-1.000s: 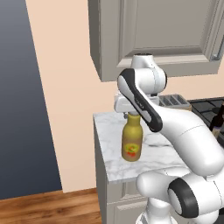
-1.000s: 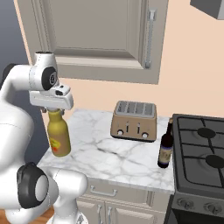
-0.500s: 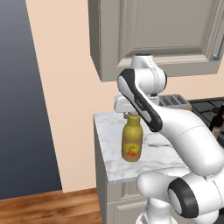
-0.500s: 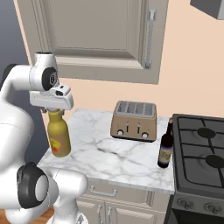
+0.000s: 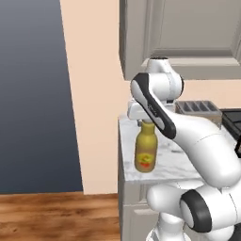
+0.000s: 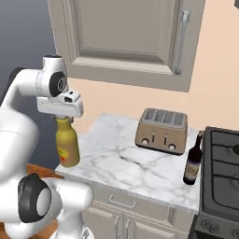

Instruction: There is a wine glass and glass cup on the dining counter. Place the wine bottle next to the wine glass and the juice bottle next to the glass cup.

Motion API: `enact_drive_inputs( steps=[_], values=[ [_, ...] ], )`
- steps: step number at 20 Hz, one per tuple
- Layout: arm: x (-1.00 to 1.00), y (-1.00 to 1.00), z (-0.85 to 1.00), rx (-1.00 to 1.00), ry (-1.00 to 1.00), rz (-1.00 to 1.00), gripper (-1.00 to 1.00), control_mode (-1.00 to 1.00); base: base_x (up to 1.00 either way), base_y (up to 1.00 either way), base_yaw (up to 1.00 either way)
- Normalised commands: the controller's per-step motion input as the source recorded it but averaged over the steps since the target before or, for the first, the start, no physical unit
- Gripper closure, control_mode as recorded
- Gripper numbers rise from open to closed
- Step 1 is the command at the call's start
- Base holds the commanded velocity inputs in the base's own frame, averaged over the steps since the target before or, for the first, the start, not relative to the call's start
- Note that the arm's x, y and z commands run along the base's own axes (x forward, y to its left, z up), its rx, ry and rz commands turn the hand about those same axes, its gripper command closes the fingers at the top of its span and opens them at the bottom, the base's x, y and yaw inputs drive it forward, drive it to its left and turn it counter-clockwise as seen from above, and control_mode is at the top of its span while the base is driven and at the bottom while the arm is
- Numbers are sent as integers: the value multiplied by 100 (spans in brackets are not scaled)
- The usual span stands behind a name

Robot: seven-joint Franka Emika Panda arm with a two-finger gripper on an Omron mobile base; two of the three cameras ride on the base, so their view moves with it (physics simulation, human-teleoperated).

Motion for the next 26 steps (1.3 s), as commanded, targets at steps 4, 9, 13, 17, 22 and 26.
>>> enact_drive_inputs(
  steps=[4,9,13,17,22,26],
  values=[
    [0,0,0,0,0,0,100,100,-6,7,98],
    [0,0,0,0,0,0,100,100,-2,0,100],
    [0,0,0,0,0,0,100,100,-1,0,100],
    [0,0,0,0,0,0,100,100,0,0,100],
    [0,0,0,0,0,0,100,100,0,0,100],
    [0,0,0,0,0,0,100,100,1,0,100]
  ],
)
